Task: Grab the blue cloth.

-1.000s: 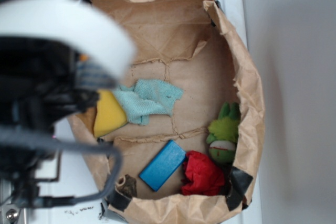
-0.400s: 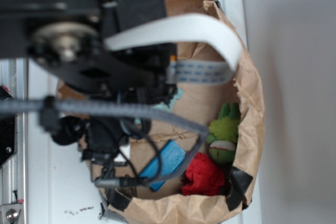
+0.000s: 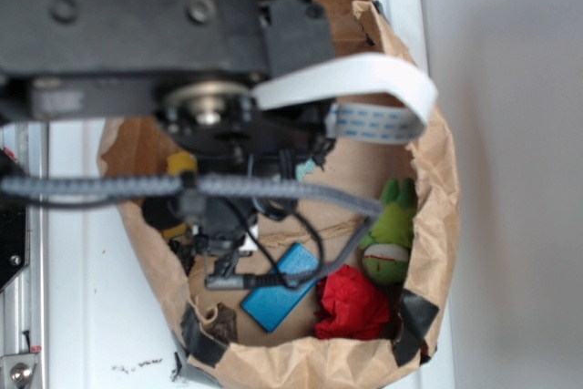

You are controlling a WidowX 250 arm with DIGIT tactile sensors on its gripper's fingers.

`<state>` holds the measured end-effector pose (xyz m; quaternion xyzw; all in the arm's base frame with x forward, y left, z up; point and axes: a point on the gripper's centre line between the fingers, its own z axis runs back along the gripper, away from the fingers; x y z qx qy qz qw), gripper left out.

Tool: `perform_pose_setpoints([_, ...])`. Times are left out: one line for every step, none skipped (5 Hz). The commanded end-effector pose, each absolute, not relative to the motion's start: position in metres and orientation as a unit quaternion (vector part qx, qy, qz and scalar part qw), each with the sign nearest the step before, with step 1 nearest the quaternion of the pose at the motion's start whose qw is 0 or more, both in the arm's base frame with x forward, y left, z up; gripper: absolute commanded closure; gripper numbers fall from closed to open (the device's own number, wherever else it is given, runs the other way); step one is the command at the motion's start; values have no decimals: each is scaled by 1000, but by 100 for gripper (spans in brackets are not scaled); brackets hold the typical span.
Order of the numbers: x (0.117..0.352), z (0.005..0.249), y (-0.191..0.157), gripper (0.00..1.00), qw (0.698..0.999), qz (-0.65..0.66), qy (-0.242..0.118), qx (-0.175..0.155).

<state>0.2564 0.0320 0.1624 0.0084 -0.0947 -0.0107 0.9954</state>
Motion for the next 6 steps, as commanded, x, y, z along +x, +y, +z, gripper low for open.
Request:
perform_pose_setpoints([260,165,35,0,995,1,-94,26])
perform_pose_setpoints([260,165,35,0,995,1,-94,26])
perform_pose_setpoints([260,165,35,0,995,1,-94,26])
perform_pose_setpoints([260,165,35,0,995,1,-94,26])
perform_pose_setpoints([272,138,36,0,993,17,-99,54])
perform_pose_setpoints([282,117,38,0,992,28,-99,69])
